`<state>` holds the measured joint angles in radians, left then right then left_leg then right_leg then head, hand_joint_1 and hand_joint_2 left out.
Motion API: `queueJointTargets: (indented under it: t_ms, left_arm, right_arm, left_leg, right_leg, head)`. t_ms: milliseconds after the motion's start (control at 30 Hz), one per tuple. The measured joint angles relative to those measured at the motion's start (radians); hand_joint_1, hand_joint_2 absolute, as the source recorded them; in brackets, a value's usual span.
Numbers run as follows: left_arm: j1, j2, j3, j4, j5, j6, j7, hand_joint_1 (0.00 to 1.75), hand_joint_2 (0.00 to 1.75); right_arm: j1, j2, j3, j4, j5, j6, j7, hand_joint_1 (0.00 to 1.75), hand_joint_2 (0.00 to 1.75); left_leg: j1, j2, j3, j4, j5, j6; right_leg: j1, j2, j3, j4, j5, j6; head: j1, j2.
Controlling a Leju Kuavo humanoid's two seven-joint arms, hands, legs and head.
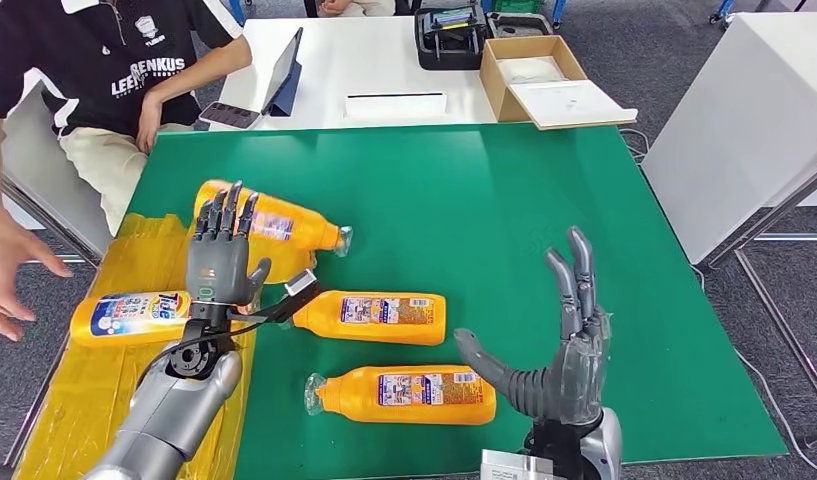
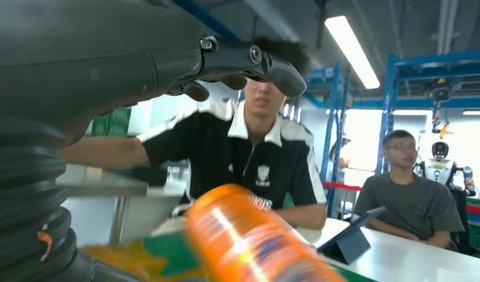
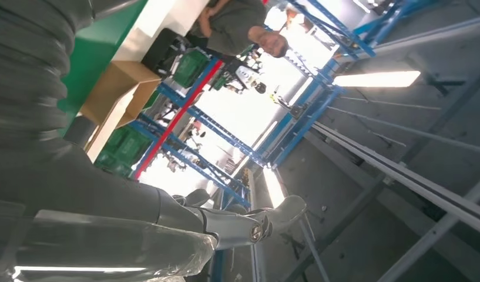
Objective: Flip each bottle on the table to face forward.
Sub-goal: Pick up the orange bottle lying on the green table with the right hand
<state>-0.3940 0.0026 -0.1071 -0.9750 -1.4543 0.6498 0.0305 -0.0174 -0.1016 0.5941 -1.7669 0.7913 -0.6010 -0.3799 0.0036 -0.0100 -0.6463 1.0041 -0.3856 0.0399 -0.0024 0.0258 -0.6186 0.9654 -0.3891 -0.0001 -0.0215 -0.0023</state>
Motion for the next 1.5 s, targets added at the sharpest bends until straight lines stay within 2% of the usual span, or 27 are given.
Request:
queueJointTargets:
  t_ms: [233, 467, 633, 933, 1233, 1500]
  left_arm:
    - [0.005, -0.032, 0.025, -0.016, 0.169, -0.036, -0.085, 0.00, 1.75]
    - [0.069, -0.051, 0.043, -0.130, 0.361, -0.092, -0.177, 0.00, 1.75]
    - [0.137, -0.067, 0.048, -0.253, 0.535, -0.146, -0.268, 0.00, 1.75]
    - [0.204, -0.094, 0.048, -0.421, 0.793, -0.231, -0.410, 0.00, 1.75]
    - [0.213, -0.105, 0.046, -0.478, 0.834, -0.247, -0.429, 0.00, 1.75]
    - [0.211, -0.109, 0.002, -0.460, 0.898, -0.252, -0.467, 0.00, 1.75]
  right_arm:
    - [0.008, -0.008, -0.032, -0.007, 0.146, 0.045, 0.116, 0.00, 1.75]
    - [0.013, -0.031, -0.077, -0.011, 0.232, 0.170, 0.245, 0.00, 1.75]
    - [0.012, -0.048, -0.117, -0.011, 0.284, 0.306, 0.346, 0.00, 1.75]
    - [-0.001, -0.053, -0.200, 0.004, 0.247, 0.448, 0.396, 0.00, 1.75]
    - [-0.031, -0.062, -0.245, 0.042, 0.205, 0.488, 0.404, 0.00, 1.75]
    - [-0.112, -0.101, -0.247, 0.189, 0.043, 0.573, 0.383, 0.00, 1.75]
  left_leg:
    - [0.000, 0.000, 0.000, 0.000, 0.000, 0.000]
    - [0.000, 0.000, 0.000, 0.000, 0.000, 0.000]
    - [0.000, 0.000, -0.001, 0.000, 0.000, 0.000]
    - [0.000, 0.000, -0.001, 0.000, 0.000, 0.000]
    - [0.000, 0.000, 0.000, 0.000, 0.000, 0.000]
    - [0.000, 0.000, 0.000, 0.000, 0.000, 0.001]
  right_leg:
    - [0.000, 0.000, 0.000, 0.000, 0.000, 0.000]
    - [0.000, 0.000, 0.000, 0.000, 0.000, 0.000]
    - [0.000, 0.000, 0.000, 0.000, 0.000, 0.000]
    - [0.000, 0.000, 0.000, 0.000, 0.000, 0.000]
    - [0.000, 0.000, 0.000, 0.000, 0.000, 0.000]
    - [0.000, 0.000, 0.000, 0.000, 0.000, 0.000]
  head:
    - [0.000, 0.000]
    - [0.000, 0.000]
    - [0.000, 0.000]
    - [0.000, 0.000]
    - [0.000, 0.000]
    - [0.000, 0.000]
